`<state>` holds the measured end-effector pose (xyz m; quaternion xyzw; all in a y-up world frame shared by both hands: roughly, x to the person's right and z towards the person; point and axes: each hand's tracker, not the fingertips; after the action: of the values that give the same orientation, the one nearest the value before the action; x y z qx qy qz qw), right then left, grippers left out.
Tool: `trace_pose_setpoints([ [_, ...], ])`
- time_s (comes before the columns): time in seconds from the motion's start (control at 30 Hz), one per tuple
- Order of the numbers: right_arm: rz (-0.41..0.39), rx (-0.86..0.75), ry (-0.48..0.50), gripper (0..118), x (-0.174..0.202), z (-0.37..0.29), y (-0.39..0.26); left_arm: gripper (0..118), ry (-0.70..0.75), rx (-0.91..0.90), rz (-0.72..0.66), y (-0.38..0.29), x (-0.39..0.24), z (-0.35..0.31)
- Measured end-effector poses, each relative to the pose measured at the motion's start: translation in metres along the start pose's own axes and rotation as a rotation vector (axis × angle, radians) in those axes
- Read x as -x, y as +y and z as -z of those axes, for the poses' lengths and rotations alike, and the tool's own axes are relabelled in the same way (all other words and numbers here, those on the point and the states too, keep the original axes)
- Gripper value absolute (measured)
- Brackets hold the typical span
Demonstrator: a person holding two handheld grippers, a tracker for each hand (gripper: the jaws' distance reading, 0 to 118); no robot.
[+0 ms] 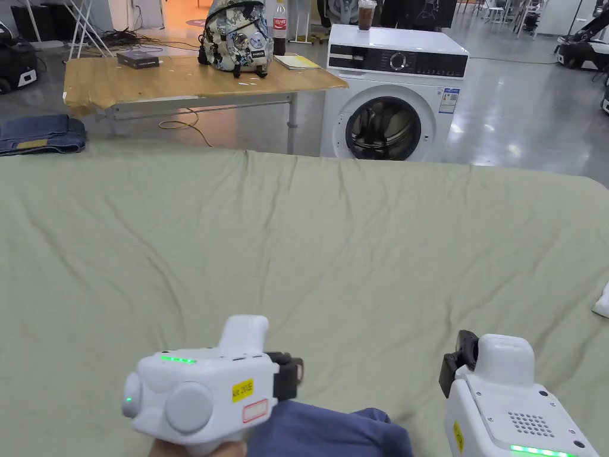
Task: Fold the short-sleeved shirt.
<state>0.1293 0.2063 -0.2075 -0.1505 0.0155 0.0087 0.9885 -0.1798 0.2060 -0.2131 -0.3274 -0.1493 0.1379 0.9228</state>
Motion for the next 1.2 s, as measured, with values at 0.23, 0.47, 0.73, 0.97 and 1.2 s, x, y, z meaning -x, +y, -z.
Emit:
trace_pose_setpoints([
  [0.23,-0.005,-0.051,0.017,0,0.018,0.004,0.011,0,0.312,-0.362,0.221,-0.001,0.010,-0.043],
  [0.47,0.001,-0.160,0.027,0,0.031,-0.005,0.020,0,0.555,-0.618,0.266,-0.013,0.013,-0.062],
  [0.73,-0.042,-0.216,0.032,0,0.033,-0.019,0.026,0,0.579,-0.660,0.186,-0.012,0.031,-0.076],
  [0.97,-0.143,-0.057,0.138,0,0.042,-0.046,-0.025,0,0.542,-0.623,0.135,-0.018,0.044,-0.085],
  [1.2,-0.163,0.168,0.174,0,0.055,-0.033,-0.086,0,0.514,-0.553,0.090,-0.035,0.054,-0.083],
])
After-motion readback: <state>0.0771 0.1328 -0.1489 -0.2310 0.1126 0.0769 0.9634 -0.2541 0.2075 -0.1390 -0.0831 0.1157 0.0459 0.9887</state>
